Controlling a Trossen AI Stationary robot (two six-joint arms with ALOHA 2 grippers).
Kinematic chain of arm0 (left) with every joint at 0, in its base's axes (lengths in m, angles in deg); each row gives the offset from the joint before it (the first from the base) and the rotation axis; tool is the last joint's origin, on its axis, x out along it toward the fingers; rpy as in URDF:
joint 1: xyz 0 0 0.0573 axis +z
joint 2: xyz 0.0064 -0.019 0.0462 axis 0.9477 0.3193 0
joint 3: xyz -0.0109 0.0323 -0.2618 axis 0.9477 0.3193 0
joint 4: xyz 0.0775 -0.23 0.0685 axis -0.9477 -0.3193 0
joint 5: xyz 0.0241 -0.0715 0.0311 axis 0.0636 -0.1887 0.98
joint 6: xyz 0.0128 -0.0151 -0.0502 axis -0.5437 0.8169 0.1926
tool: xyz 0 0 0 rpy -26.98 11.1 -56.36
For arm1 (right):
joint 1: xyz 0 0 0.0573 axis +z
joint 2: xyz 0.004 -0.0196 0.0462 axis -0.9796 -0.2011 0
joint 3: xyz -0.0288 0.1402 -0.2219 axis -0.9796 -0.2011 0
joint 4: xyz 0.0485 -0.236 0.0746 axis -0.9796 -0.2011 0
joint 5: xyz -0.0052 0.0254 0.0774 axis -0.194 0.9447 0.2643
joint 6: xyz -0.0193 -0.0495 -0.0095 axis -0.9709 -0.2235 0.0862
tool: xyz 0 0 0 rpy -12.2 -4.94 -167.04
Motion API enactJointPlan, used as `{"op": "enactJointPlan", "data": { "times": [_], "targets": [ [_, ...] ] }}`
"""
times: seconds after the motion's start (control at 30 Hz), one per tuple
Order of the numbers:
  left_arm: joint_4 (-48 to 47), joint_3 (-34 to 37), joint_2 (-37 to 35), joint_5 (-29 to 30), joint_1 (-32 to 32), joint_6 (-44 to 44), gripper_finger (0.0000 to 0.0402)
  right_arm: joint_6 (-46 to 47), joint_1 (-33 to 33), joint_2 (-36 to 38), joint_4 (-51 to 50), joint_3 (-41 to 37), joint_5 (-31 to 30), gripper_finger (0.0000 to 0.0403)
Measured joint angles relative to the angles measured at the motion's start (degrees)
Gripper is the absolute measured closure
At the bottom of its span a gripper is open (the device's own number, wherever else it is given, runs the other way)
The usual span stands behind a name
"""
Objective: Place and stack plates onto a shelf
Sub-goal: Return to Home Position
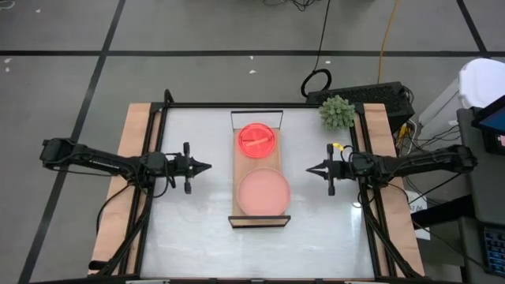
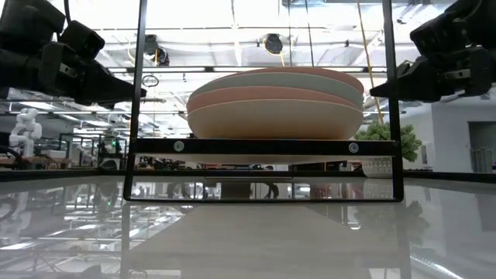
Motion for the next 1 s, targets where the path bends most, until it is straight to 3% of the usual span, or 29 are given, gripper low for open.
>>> {"op": "enactJointPlan", "data": {
  "times": [0.6, 1.0],
  "targets": [
    [-3.3, 0.0, -6.8, 0.0, 0.0, 0.2, 0.0401, 0.1, 0.0, 10.1, -5.7, -2.7, -0.2, 0.0403],
    [-10.4, 0.0, -13.2, 0.0, 0.0, 1.7, 0.0401, 1.7, 0.0, 18.6, -12.1, -2.7, -0.2, 0.0403]
  ]
}}
